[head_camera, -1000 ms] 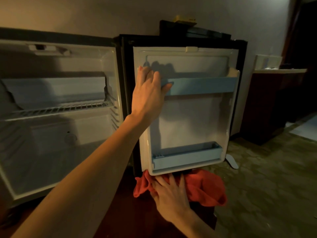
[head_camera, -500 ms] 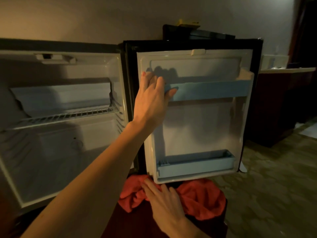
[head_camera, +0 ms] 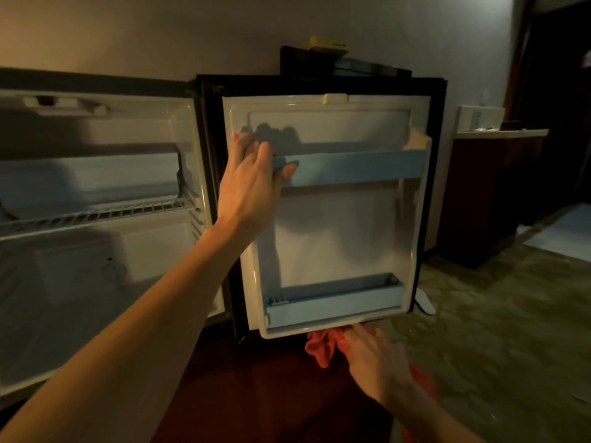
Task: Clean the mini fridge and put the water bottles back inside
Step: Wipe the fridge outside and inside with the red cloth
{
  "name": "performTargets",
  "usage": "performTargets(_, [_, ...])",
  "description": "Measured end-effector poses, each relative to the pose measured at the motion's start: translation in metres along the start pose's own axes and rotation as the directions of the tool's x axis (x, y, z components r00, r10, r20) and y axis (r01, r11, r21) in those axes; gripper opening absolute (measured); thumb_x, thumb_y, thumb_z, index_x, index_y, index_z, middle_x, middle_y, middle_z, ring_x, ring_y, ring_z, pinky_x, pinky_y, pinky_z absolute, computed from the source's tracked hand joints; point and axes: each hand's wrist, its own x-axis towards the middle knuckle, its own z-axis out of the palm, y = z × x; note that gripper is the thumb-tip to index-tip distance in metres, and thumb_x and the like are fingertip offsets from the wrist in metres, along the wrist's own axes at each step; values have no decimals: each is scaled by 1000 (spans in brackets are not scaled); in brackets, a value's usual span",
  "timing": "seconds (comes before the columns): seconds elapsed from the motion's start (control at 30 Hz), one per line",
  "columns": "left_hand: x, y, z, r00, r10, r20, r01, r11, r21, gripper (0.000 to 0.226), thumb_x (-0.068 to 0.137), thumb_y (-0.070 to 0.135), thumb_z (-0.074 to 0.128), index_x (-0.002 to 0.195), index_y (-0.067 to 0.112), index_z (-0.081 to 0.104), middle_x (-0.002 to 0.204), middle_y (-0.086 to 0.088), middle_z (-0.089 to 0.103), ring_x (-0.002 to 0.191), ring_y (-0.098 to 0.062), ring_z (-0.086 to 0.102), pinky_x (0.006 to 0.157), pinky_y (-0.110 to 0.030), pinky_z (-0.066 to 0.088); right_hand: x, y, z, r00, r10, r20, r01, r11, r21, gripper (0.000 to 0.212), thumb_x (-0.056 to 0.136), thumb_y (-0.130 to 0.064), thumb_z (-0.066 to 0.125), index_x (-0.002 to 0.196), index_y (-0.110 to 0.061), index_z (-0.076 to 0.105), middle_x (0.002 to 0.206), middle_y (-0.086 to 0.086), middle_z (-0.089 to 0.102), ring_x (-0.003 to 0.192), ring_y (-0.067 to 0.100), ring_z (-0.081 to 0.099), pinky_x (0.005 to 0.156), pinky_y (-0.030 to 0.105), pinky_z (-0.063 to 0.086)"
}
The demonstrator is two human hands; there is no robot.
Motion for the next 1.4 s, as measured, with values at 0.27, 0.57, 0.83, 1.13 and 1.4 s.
performTargets(0.27, [4,4,8,1000,-24,-14,24,999,26,35,97,40,53,102,6,53,116,-18,58,134,-23,22,111,-52,33,13,82,-10,994,111,-1,-108,968,228,45,96,-30,45,140,-40,42,141,-11,47,113,16,56,86,29,50])
performTargets(0.57, [3,-1,14,999,5,-51,-3,999,47,36,97,41,51,95,5,52,105,-20,58,126,-27,30,107,-41,25,16,135,-8,971,6,-240,5,999,45,95,46,-44,93,131,-17,60,145,-1,40,128,25,46,96,41,47])
performTargets(0.83, [3,-2,12,1000,-3,-26,5,997,77,38,96,45,49,99,7,53,105,-16,57,125,-28,32,95,-37,30,58,132,-86,770,119,-627,191,895,403,32,99,-35,43,128,-36,56,129,-2,48,108,25,55,86,34,52])
performTargets(1.13, [3,-5,8,999,20,-26,-18,997,70,37,95,48,47,96,11,51,105,-15,59,126,-29,33,97,-41,36,100,117,-158,603,69,-794,115,978,172,37,96,-15,53,132,-16,60,135,9,49,118,28,53,99,40,49])
performTargets(1.4, [5,-2,12,999,-32,22,30,996,82,36,94,48,49,102,12,52,120,-11,56,131,-25,33,100,-43,42,46,106,-41,843,215,-493,-52,945,323,49,89,-5,65,136,-9,56,140,17,46,111,29,59,94,24,43])
